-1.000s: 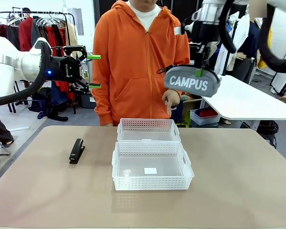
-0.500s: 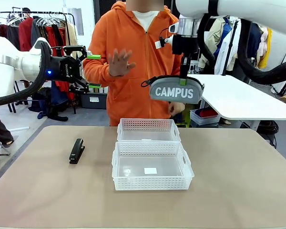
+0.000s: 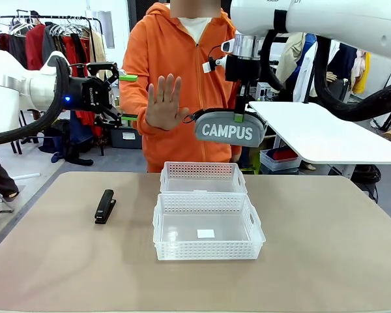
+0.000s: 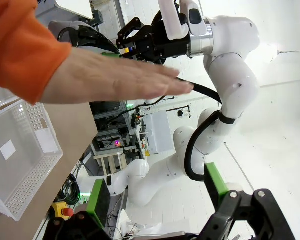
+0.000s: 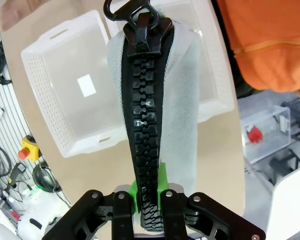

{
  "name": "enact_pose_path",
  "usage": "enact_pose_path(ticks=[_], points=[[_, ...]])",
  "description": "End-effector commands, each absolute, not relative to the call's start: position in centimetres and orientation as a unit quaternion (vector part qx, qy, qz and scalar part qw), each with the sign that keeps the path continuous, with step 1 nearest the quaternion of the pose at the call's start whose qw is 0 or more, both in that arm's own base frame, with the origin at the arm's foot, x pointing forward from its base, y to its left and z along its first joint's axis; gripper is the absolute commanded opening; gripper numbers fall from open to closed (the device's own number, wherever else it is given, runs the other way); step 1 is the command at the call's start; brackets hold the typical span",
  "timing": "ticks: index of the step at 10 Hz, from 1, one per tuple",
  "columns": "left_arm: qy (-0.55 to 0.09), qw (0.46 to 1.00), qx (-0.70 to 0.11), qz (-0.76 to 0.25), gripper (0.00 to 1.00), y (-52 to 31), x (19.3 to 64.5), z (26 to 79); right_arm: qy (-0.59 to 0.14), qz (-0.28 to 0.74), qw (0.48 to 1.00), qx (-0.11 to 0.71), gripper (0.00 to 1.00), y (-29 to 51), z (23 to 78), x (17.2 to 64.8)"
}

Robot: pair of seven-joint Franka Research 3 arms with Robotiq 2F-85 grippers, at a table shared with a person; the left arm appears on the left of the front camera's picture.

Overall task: Distribute items into two baskets.
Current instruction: Move the picked Pencil pouch towards the Organizing basket indicated by the person, stopping as directed, then place the picked Pencil pouch into the Organizing basket as instructed by the person.

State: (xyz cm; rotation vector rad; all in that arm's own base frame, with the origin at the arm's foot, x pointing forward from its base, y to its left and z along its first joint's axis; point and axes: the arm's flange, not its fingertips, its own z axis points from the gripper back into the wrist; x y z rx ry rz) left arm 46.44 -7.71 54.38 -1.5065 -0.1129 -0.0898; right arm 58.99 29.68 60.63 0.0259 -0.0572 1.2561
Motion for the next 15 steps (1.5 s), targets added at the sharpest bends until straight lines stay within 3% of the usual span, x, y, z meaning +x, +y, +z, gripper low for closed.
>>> enact_pose_path(ticks=[1,15], points=[[-0.052,0.727,-0.684,-0.041,1.0,-7.65,46.35,54.49,-0.031,0.597,0.801,0.029,0.0,29.73,61.5,59.17],[-0.052,0.727,-0.684,-0.041,1.0,-7.65,46.35,54.49,-0.027,0.587,0.809,0.015,0.0,29.72,60.63,58.96]])
